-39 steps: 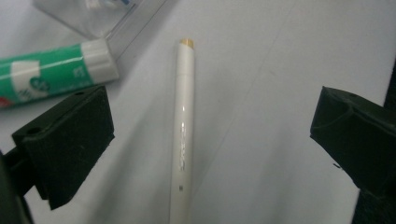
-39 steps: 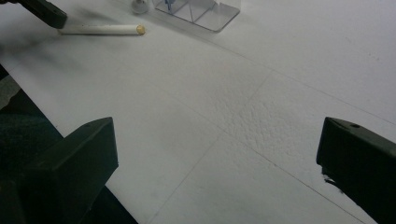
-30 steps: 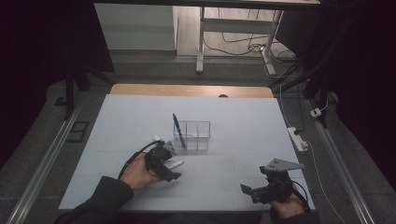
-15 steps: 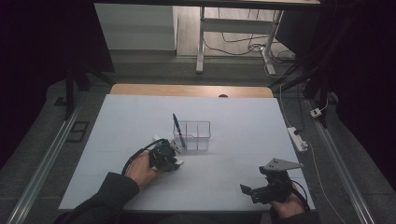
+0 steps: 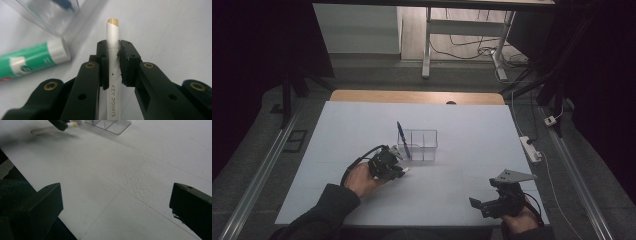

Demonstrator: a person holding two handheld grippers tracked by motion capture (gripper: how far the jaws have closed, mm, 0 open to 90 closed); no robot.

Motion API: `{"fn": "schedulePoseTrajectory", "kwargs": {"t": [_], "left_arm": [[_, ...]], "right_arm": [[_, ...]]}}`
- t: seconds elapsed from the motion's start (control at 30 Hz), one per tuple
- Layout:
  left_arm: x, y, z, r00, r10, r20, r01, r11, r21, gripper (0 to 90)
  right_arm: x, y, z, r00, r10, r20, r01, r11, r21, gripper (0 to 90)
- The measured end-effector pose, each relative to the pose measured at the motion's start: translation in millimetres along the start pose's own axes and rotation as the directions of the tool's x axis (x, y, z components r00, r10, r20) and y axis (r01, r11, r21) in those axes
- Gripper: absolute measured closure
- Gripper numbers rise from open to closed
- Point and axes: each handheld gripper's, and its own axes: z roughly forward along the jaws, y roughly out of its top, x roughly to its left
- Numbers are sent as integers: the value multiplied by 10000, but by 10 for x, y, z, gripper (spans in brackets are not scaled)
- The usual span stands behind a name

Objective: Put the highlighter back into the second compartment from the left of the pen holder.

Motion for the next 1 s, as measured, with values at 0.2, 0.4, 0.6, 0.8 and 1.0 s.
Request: {"fn": "schedulePoseTrajectory", "kwargs": {"t": [0.2, 0.4, 0.6, 0.8, 1.0], "left_arm": [[10, 48, -227, 9999, -82, 85, 92, 9908, -1348, 787], [46, 169, -402, 9996, -244, 143, 271, 9724, -2318, 786], [113, 369, -544, 9997, -245, 79, 257, 9569, -2891, 786], [154, 589, -609, 9998, -171, 63, 182, 9390, -3434, 786], [192, 788, -611, 10000, -91, 37, 98, 9187, -3948, 786]], "right_arm": [[-3, 0, 3, 10000, 0, -12, 0, 10000, 6, 0], [-8, 1, 1, 10000, 43, -67, -43, 10000, -37, 0], [-11, 2, 3, 9999, 50, -93, -50, 10000, -27, 0], [-16, 1, 2, 9999, 68, -87, -68, 10000, -20, 0], [-17, 0, 2, 9999, 78, -117, -78, 10000, -22, 0]]}}
